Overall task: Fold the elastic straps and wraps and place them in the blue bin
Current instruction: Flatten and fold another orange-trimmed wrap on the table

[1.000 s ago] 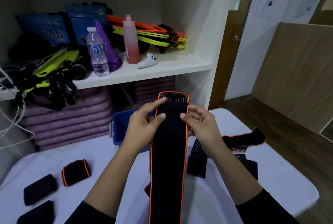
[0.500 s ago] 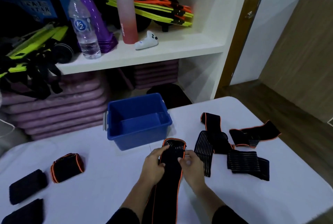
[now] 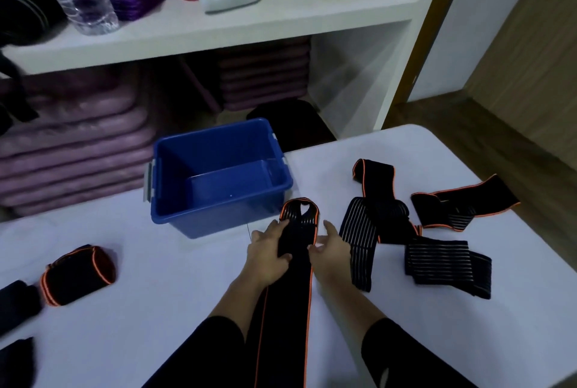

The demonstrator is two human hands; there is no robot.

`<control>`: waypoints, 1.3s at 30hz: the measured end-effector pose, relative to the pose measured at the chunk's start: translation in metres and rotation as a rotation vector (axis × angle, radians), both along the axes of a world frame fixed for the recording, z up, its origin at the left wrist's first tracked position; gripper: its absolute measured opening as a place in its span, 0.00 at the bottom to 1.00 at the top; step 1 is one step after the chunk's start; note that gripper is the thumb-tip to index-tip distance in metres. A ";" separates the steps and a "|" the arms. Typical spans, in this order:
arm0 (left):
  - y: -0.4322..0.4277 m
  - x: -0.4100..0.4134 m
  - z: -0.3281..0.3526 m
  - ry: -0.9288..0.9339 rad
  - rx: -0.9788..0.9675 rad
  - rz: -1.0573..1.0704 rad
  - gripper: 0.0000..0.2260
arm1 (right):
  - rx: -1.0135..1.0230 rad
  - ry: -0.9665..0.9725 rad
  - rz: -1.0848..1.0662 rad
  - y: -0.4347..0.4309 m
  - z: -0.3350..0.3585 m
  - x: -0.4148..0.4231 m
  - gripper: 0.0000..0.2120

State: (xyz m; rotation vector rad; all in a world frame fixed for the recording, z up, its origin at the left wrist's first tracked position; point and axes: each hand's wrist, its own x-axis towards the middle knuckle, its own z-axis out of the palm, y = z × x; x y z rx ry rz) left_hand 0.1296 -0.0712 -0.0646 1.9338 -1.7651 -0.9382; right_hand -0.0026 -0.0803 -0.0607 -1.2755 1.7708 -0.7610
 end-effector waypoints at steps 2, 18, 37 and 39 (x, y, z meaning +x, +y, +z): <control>0.010 0.005 0.002 0.043 -0.033 0.034 0.32 | 0.009 -0.045 0.001 0.006 0.002 -0.003 0.29; 0.118 0.011 0.030 0.252 0.068 0.286 0.14 | 0.148 0.088 0.190 0.105 0.002 0.000 0.30; 0.192 0.022 0.019 0.242 0.238 0.172 0.22 | 0.136 0.252 0.442 0.162 0.001 -0.008 0.36; 0.197 0.022 0.019 0.210 0.181 0.139 0.21 | 0.115 0.258 0.436 0.165 -0.002 -0.007 0.35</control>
